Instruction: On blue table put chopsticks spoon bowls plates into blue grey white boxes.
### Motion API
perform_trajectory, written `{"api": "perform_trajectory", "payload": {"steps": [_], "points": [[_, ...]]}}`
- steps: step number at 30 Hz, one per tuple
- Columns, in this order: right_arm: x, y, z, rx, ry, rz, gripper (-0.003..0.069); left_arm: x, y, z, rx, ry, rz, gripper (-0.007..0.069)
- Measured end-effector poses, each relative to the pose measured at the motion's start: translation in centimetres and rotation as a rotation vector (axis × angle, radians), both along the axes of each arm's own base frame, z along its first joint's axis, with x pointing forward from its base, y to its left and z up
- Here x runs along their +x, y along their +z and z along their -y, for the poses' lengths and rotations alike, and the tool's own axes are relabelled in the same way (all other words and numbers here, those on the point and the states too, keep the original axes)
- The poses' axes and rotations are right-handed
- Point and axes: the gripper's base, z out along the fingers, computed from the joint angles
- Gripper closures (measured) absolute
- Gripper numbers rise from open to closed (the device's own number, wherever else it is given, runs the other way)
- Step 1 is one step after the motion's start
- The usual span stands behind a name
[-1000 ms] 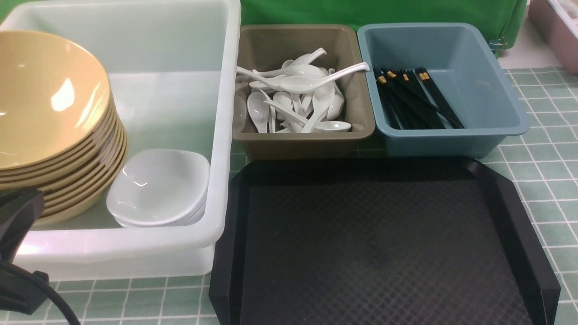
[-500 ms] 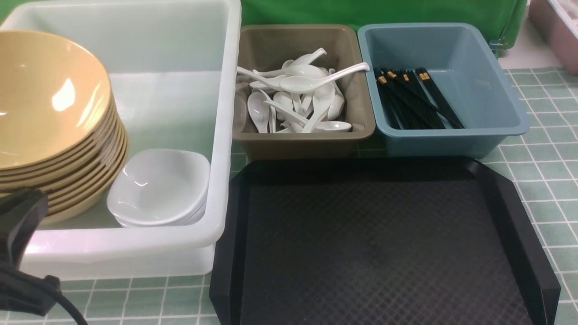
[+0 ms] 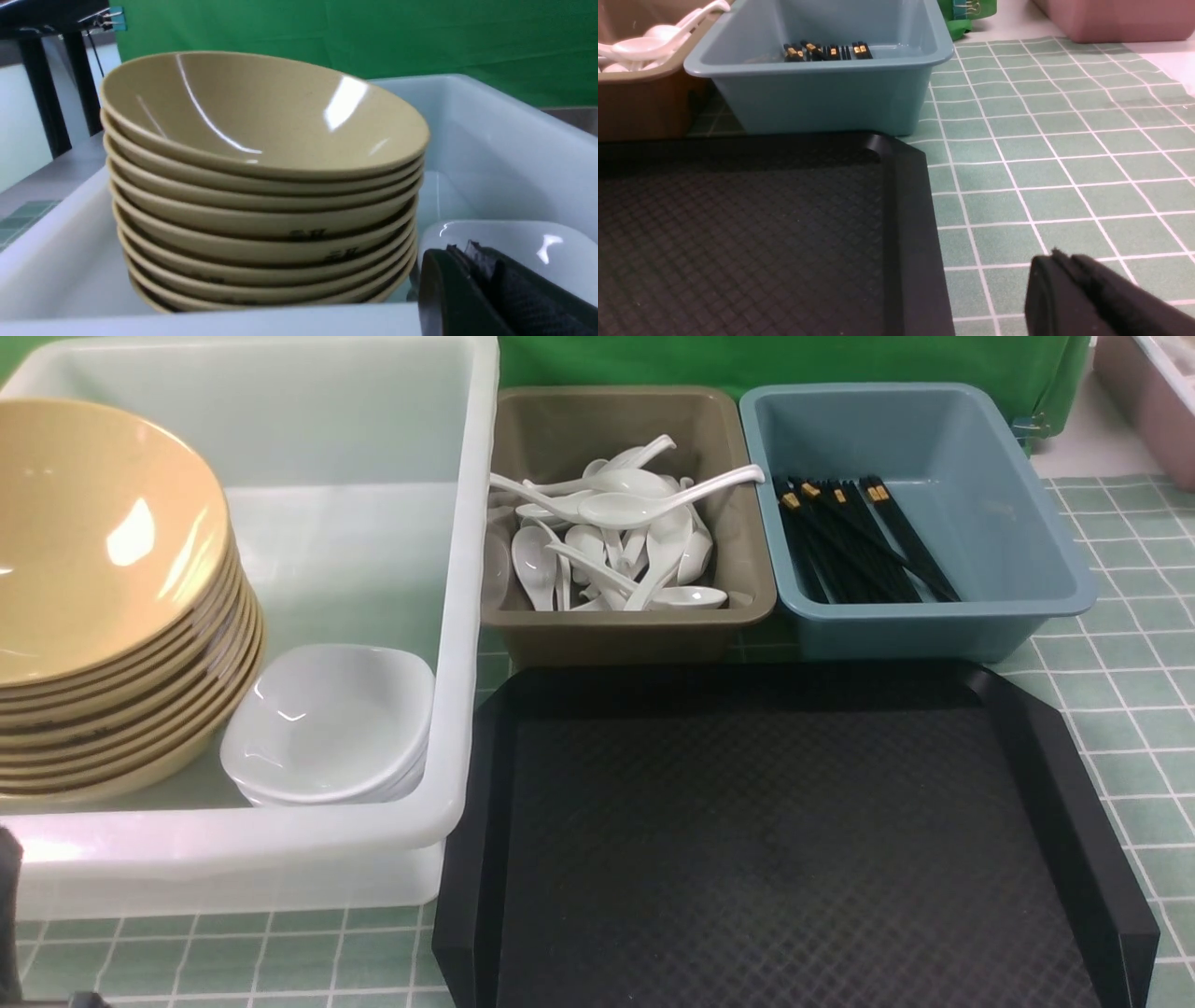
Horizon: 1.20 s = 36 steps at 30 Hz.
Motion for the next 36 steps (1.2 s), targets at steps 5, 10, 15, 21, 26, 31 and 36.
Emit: {"api": "perform_trajectory", "payload": {"steps": [5,10,15,21,26,31,36], "points": [[0.0,0.0,0.0,0.000,0.000,0.000,0.0581,-0.3,-1.4,0.0,-0.017,0.010,-0.145,0.0623],[0.0,0.0,0.0,0.000,0.000,0.000,0.0577,-0.5,-2.1,0.0,-0.024,0.011,-0.224,0.0623],[0.0,0.0,0.0,0.000,0.001,0.000,0.0571,-0.5,-2.2,0.0,-0.025,0.011,-0.232,0.0623],[0.0,0.0,0.0,0.000,0.001,0.000,0.0565,-0.5,-2.2,0.0,-0.025,0.011,-0.232,0.0623],[0.0,0.0,0.0,0.000,0.001,0.000,0.0559,-0.5,-2.2,0.0,-0.025,0.011,-0.232,0.0623],[0.0,0.0,0.0,0.000,0.001,0.000,0.0555,-0.5,-2.2,0.0,-0.025,0.011,-0.233,0.0623],[0.0,0.0,0.0,0.001,0.001,0.000,0.0552,-0.5,-2.2,0.0,-0.025,0.011,-0.233,0.0623]]}}
